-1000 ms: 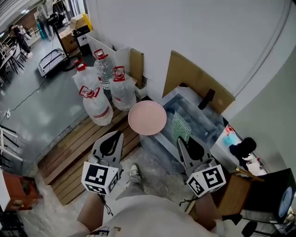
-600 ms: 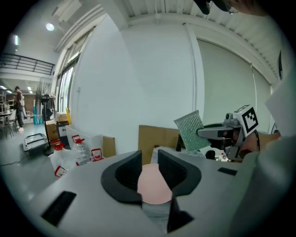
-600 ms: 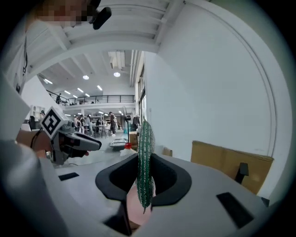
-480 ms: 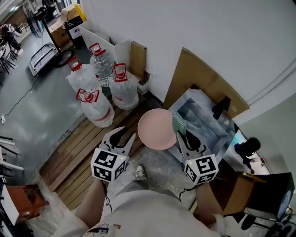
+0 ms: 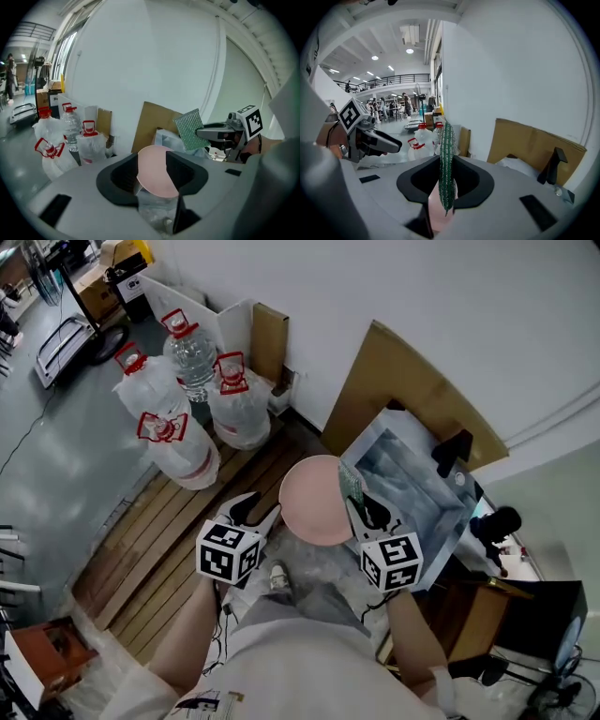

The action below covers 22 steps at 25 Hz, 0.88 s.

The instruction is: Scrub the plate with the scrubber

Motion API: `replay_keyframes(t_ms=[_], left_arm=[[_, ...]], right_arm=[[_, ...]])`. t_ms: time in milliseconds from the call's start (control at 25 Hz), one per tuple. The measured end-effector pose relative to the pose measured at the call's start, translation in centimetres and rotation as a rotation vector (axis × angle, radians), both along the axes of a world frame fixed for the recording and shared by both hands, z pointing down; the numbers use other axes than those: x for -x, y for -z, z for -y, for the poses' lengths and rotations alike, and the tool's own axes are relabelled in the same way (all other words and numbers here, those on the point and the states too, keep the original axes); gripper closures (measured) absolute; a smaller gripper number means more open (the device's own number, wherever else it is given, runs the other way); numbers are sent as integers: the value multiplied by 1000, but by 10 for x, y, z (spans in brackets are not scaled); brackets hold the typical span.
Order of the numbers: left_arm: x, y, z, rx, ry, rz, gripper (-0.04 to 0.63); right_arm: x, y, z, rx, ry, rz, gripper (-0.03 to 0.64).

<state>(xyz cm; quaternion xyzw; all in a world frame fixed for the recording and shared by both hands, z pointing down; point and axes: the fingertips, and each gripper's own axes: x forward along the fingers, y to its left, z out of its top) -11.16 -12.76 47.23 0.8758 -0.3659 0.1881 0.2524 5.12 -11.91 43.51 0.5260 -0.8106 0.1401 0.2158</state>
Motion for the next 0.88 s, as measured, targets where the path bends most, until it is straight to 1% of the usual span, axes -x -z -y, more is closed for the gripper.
replay_keyframes(t_ms=[360,640,760,840,880], left_arm=[[-17,-80,11,223,42,-34,406],[-36,-139,16,378,90,-50,407],[-37,-154,17,415,122,-48,407],[-38,-160,17,427,138,-41,410],[-39,-163,17,431,140,-33,434]], right_arm=[[-14,-72,30,136,7,-85,511],[-34,-123,49,204,15,-202,511],[-35,-138,56,226,38,-281,511],[-31,-146,61,221,67,-327,512],[-28,-150,63,217,88,-340,512]])
